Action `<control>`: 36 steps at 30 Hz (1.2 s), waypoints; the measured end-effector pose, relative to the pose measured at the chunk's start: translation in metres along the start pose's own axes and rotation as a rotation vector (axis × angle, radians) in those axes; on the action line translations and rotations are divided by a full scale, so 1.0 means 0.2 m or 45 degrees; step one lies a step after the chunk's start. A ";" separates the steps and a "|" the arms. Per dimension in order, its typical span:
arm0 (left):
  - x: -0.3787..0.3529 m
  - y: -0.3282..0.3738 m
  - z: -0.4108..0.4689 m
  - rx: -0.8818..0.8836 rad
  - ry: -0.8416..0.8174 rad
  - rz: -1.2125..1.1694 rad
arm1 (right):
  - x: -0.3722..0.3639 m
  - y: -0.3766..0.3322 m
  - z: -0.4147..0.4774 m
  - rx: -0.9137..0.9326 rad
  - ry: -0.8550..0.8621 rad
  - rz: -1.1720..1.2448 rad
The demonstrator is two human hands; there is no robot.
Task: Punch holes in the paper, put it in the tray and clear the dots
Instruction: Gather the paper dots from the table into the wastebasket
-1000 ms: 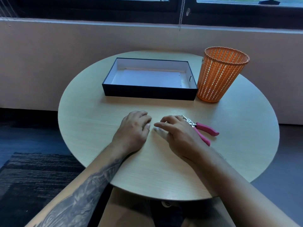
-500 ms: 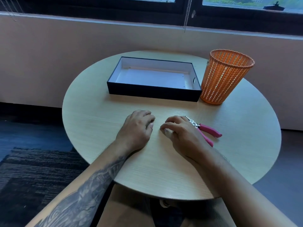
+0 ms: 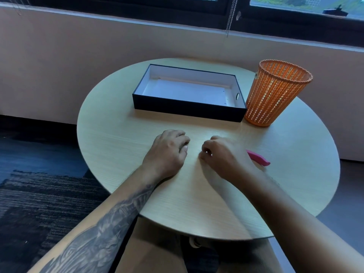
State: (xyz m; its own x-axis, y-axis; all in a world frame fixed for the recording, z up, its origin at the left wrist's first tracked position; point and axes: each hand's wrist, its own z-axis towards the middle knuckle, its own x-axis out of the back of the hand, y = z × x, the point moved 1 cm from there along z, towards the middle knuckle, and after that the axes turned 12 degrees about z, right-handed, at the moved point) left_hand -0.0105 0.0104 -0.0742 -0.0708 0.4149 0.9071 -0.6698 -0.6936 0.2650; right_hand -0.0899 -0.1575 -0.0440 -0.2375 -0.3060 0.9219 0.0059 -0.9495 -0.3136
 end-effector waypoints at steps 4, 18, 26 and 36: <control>0.00 0.00 0.00 0.006 0.011 -0.014 | -0.02 -0.01 0.05 0.038 -0.020 -0.097; 0.01 0.00 0.00 -0.010 0.016 -0.001 | -0.02 0.01 0.01 0.196 0.034 -0.009; 0.00 0.01 0.02 -0.004 0.018 -0.028 | 0.13 0.14 -0.01 -0.136 0.054 0.604; 0.20 0.21 0.41 -0.088 0.100 -0.232 | 0.71 0.29 0.15 -0.133 0.372 0.697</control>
State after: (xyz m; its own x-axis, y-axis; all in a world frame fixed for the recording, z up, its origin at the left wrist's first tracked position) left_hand 0.0199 -0.0509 -0.0008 0.0005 0.5762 0.8173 -0.7256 -0.5622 0.3968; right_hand -0.0943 -0.2577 0.0752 -0.4824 -0.7003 0.5262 0.1102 -0.6444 -0.7567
